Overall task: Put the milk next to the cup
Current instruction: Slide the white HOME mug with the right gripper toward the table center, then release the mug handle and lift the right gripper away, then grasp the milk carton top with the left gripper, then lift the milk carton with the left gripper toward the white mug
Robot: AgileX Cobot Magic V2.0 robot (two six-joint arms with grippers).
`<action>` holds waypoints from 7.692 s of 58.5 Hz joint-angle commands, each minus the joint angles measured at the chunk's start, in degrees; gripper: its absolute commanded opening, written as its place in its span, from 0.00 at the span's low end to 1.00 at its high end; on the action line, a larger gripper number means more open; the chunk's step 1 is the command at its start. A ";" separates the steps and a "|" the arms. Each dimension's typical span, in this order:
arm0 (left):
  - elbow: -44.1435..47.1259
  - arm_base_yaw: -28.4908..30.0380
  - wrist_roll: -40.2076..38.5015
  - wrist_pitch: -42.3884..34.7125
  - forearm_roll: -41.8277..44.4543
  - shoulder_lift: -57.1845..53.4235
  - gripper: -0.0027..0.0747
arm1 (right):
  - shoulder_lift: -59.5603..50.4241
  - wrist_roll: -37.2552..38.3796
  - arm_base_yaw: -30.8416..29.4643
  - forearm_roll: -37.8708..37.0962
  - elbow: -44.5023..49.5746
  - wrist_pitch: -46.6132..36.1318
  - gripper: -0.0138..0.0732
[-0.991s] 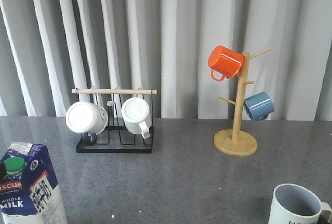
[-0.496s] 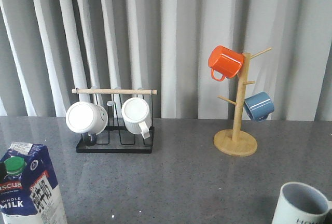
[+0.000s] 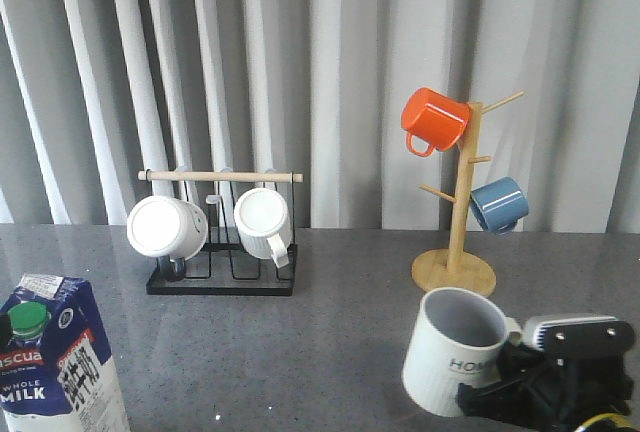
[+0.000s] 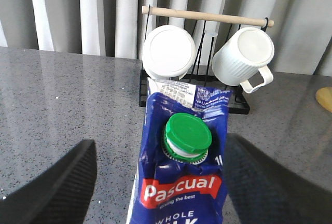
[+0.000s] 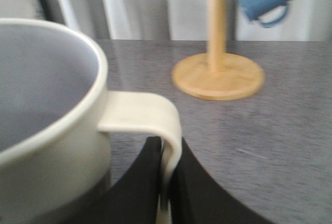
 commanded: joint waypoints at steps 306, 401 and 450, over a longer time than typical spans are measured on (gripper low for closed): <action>-2.13 -0.77 -10.99 -19.40 13.02 19.18 0.86 | -55.40 -1.36 -13.39 -11.48 5.46 26.31 0.15; -16.89 -36.05 69.22 -49.66 -80.68 23.87 0.03 | -55.40 -1.36 -13.39 -11.48 5.46 26.31 0.15; -28.35 -51.21 65.35 -59.97 -80.85 44.74 0.03 | -55.40 -1.36 -13.39 -11.48 5.46 26.31 0.15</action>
